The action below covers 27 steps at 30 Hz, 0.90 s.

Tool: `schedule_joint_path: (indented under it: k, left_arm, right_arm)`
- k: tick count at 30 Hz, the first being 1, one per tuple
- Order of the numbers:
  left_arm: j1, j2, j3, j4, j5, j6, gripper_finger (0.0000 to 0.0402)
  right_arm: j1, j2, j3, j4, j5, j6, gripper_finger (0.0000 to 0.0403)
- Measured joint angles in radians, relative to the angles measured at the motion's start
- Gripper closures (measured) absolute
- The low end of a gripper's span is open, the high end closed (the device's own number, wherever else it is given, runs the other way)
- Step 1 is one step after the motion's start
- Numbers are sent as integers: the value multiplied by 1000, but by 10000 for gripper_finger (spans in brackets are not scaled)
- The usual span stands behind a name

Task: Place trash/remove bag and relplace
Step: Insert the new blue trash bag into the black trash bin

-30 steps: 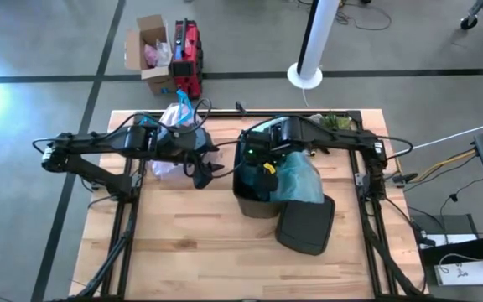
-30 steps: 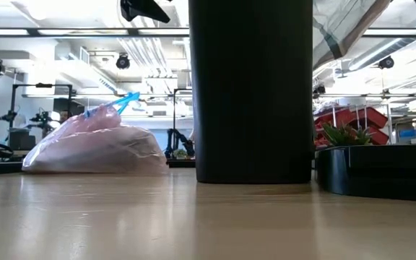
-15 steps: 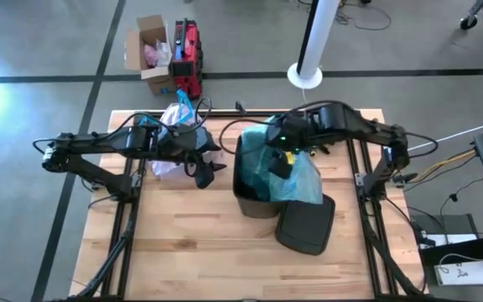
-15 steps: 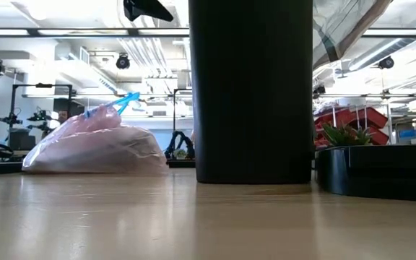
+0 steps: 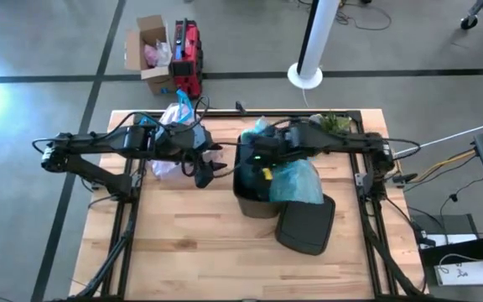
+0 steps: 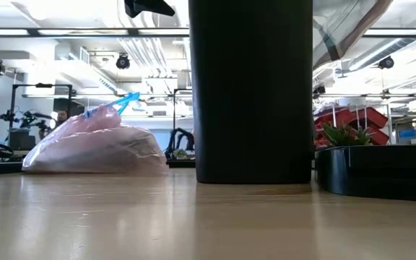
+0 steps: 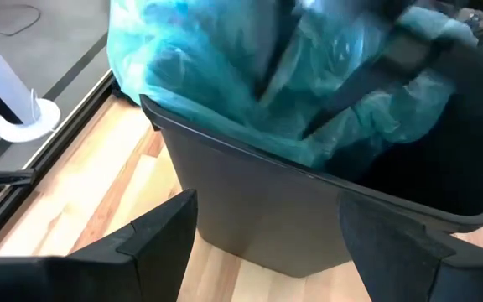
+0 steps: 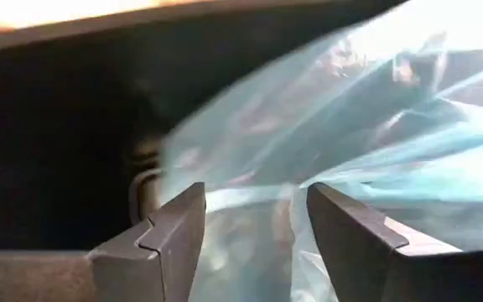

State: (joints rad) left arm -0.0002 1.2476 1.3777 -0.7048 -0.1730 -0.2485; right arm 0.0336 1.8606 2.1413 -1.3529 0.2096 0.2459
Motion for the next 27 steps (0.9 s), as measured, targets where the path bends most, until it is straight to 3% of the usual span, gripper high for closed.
schedule_joint_path:
  k: [7, 11, 14, 21, 27]
  left_arm:
    - [0, -1, 0, 2, 0, 20, 132]
    - [0, 0, 0, 7, 0, 21, 132]
    - [0, 0, 0, 13, 0, 19, 132]
    - [-11, -1, 0, 8, 0, 3, 132]
    - [-34, -1, 0, 9, 0, 3, 132]
  right_arm:
    - [59, -175, 50, -7, 13, 52, 190]
    - [56, -278, 42, -113, 154, 246, 174]
    - [39, -341, -1, -193, 199, 347, 170]
    - [16, -489, -272, -157, 126, 464, 181]
    - [16, -623, -577, 123, -8, 532, 190]
